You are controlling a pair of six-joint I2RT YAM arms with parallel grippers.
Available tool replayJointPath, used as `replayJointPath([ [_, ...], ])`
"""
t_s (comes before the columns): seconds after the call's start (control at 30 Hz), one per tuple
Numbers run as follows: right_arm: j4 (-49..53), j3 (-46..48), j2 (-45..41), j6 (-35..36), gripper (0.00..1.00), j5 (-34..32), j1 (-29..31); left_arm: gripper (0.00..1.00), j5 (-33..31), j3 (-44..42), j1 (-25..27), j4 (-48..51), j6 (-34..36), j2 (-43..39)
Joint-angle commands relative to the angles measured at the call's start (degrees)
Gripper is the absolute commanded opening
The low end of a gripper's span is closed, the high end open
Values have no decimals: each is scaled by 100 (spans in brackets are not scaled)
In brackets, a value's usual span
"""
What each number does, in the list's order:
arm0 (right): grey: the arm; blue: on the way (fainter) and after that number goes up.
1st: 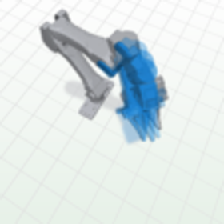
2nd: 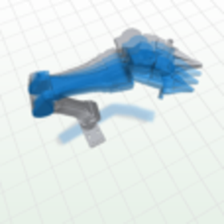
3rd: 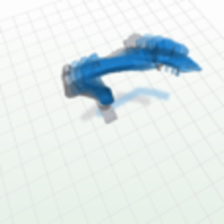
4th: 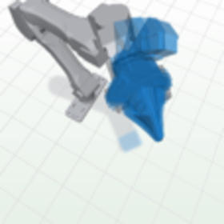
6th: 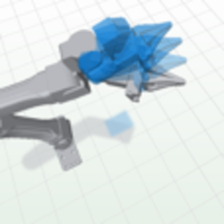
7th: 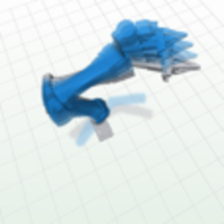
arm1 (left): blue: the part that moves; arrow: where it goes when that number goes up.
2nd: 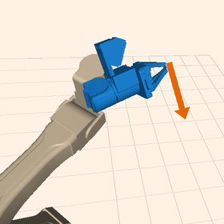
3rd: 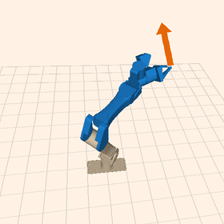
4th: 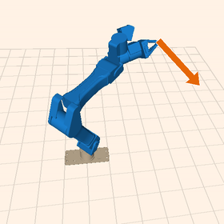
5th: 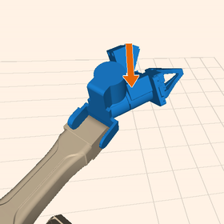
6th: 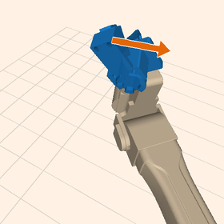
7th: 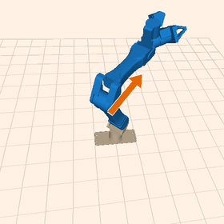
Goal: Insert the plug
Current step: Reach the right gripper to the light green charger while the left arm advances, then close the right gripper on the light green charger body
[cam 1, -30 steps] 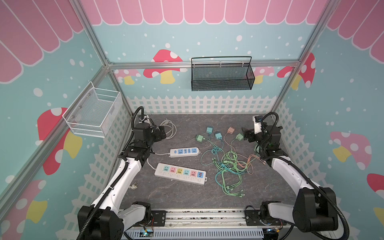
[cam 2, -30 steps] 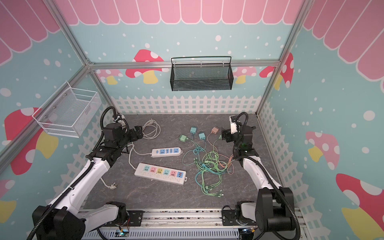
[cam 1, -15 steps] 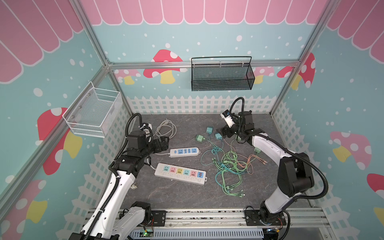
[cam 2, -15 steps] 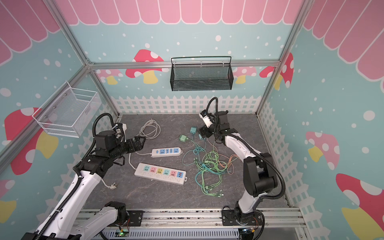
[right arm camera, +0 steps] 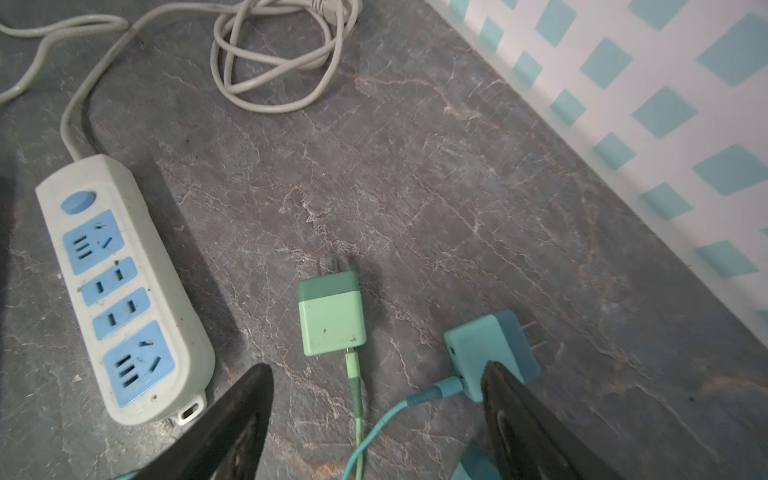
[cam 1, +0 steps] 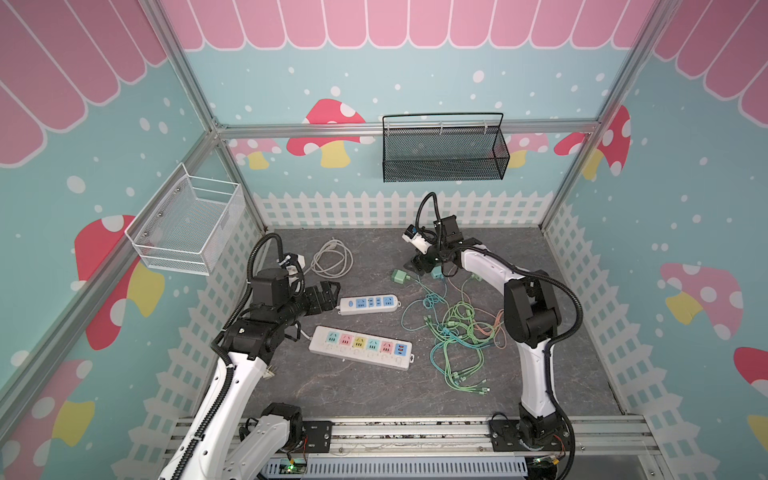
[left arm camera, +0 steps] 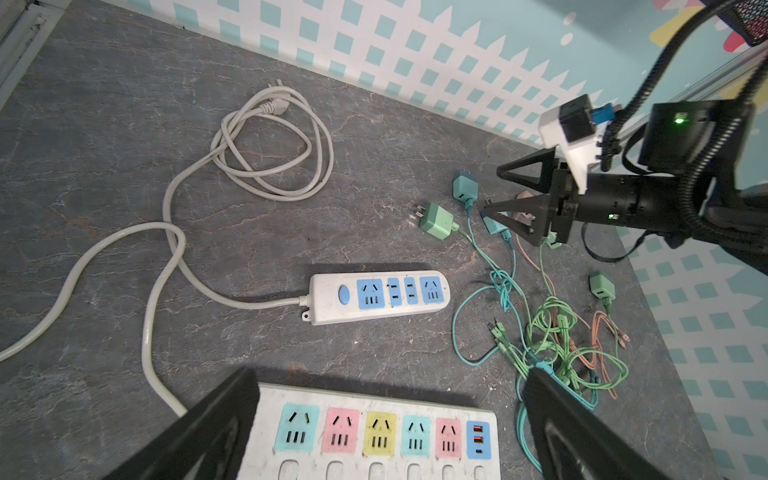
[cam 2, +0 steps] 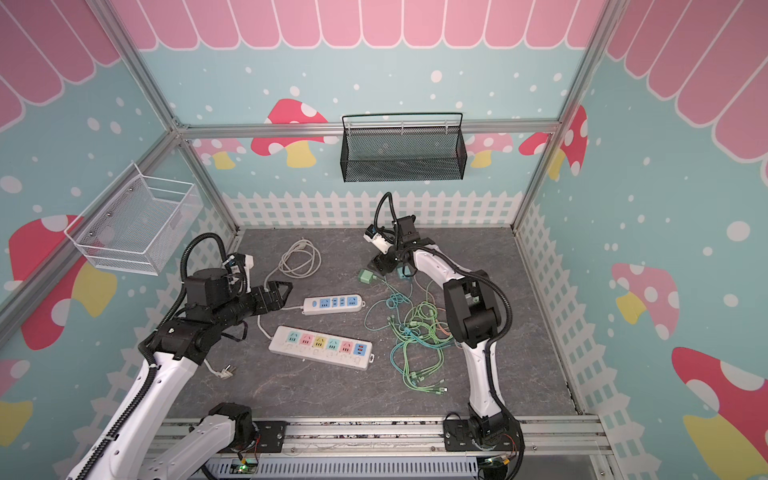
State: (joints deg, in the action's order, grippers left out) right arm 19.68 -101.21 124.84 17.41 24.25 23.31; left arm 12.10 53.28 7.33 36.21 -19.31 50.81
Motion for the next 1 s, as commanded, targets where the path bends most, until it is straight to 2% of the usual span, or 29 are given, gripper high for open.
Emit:
replayJointPath([
  [0.0, 318, -338, 272, 238, 82, 150, 124, 99, 119, -5, 24, 211, 32, -128],
  [0.4, 238, -706, 984, 132, 81, 161, 227, 99, 203, -107, 22, 331, 24, -288],
  [0.97, 109, -854, 1359, 47, 77, 103, 261, 99, 100, -276, 23, 390, 27, -457],
])
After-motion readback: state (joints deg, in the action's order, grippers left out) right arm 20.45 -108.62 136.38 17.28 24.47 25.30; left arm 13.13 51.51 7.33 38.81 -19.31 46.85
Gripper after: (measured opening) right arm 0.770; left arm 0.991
